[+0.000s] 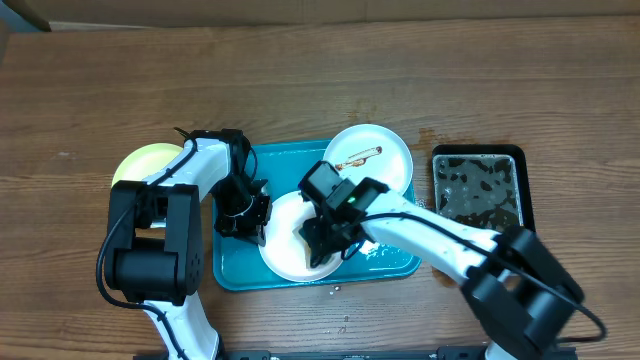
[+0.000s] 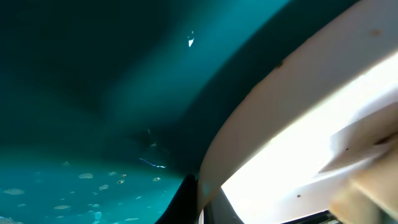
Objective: Clean dirty plates on tray and stack at the side
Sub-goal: 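Scrub white plate with sponge while left gripper holds its rim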
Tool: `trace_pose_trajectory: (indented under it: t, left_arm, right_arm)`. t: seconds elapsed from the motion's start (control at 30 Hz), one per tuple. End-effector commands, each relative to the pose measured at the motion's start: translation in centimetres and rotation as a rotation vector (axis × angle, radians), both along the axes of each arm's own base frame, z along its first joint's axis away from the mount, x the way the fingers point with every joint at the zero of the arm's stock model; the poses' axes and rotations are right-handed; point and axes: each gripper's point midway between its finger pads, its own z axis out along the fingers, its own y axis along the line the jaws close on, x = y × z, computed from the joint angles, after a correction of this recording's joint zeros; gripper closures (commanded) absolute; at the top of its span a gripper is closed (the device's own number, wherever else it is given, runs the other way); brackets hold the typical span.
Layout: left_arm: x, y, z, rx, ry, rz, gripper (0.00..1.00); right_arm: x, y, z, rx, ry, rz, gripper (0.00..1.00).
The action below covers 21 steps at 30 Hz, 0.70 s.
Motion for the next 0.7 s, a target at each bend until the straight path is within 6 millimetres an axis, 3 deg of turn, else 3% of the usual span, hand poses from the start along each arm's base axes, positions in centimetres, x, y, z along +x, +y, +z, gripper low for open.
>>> trace_pose_trajectory:
  t: [0.0,0.2,0.3,0.5,0.67]
  left_arm:
    - [-1.0,0.8,-1.6,0.056,0.031,-0.003,0.96]
    - [-0.9,0.8,-1.6,0.056,0.028,-0.002,0.96]
    - [-0.9,0.8,-1.6,0.056,0.027,-0.002,0.96]
    - [-0.8,0.8,-1.6,0.056,0.026,-0.003,0.96]
    - [-0.8,0.8,-1.6,0.056,0.026,-0.003,0.96]
  right_arm:
    - [0.8,-1.2,-1.9,-0.092,-0.017,-0.09,0.96]
    - [2.8,-3.2,-4.3,-0.221,-0.088,-0.211,0.96]
    - [4.1,-4.3,-4.3,-0.272,-0.146,-0.333,0.96]
    - [5.1,-3.4,-4.1,-0.227,-0.178,-0.352,0.96]
    - [6.3,-4.4,-3.8,-0.269,-0.248,-0.416,0.96]
